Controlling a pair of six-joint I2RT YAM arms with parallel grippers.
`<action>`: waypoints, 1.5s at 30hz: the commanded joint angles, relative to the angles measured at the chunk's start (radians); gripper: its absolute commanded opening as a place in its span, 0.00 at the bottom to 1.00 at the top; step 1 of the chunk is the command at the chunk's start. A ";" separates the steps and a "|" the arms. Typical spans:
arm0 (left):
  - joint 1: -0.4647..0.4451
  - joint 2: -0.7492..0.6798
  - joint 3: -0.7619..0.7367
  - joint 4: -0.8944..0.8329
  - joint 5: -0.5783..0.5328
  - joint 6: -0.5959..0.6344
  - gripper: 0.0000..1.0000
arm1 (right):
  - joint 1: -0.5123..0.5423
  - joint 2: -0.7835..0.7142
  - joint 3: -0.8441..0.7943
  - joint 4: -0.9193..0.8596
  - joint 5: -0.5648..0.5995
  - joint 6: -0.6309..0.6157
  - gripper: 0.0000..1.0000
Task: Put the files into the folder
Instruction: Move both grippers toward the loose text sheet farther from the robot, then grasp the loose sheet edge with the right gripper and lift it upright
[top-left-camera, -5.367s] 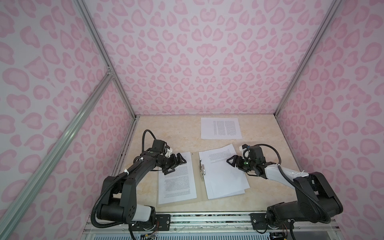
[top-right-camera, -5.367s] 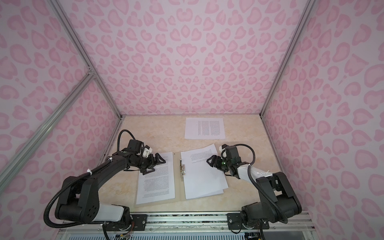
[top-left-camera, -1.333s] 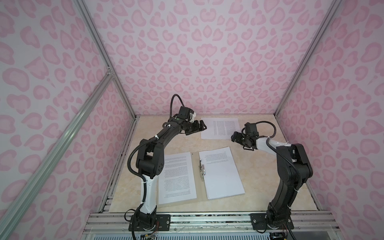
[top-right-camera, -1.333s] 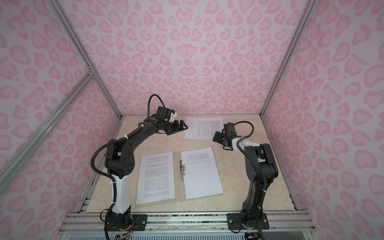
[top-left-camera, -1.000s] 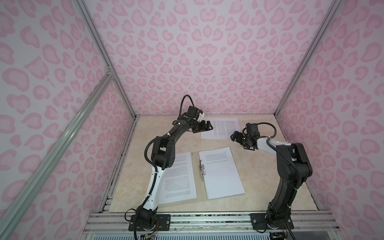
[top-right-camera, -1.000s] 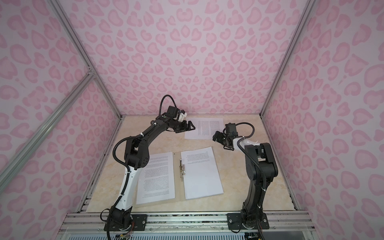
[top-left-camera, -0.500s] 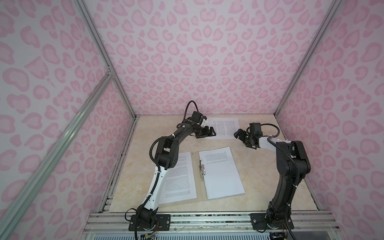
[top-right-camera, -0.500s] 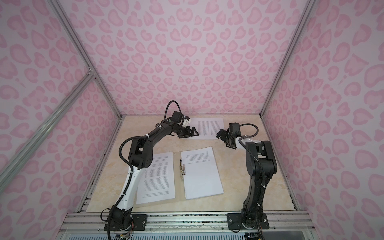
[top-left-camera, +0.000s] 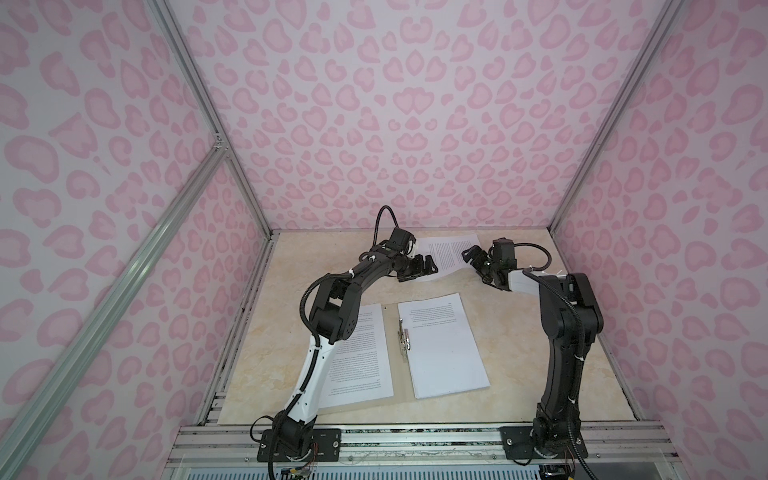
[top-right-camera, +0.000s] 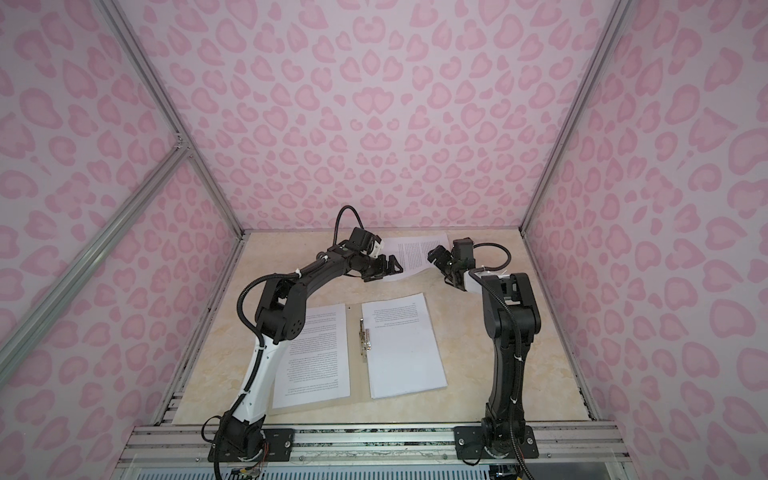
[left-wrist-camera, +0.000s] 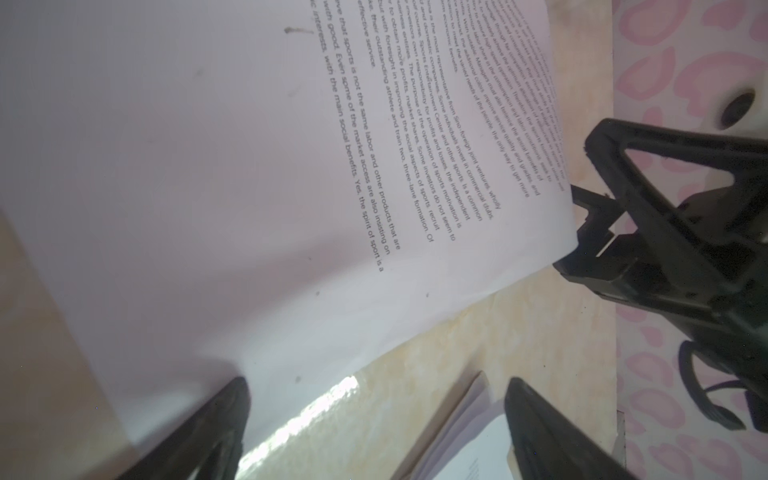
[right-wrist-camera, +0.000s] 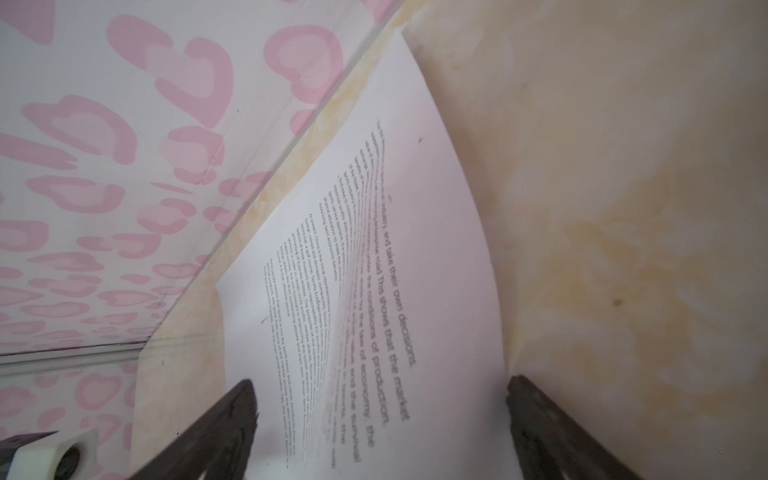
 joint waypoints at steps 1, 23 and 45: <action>-0.006 0.004 -0.038 -0.109 -0.035 -0.107 0.97 | 0.013 0.023 -0.037 -0.069 -0.070 0.111 0.95; -0.011 -0.009 -0.091 -0.047 -0.013 -0.166 0.98 | 0.105 0.121 -0.086 0.414 -0.052 0.450 0.66; 0.083 -0.407 0.033 0.024 -0.101 0.240 0.98 | 0.089 -0.044 -0.020 0.303 -0.208 0.225 0.00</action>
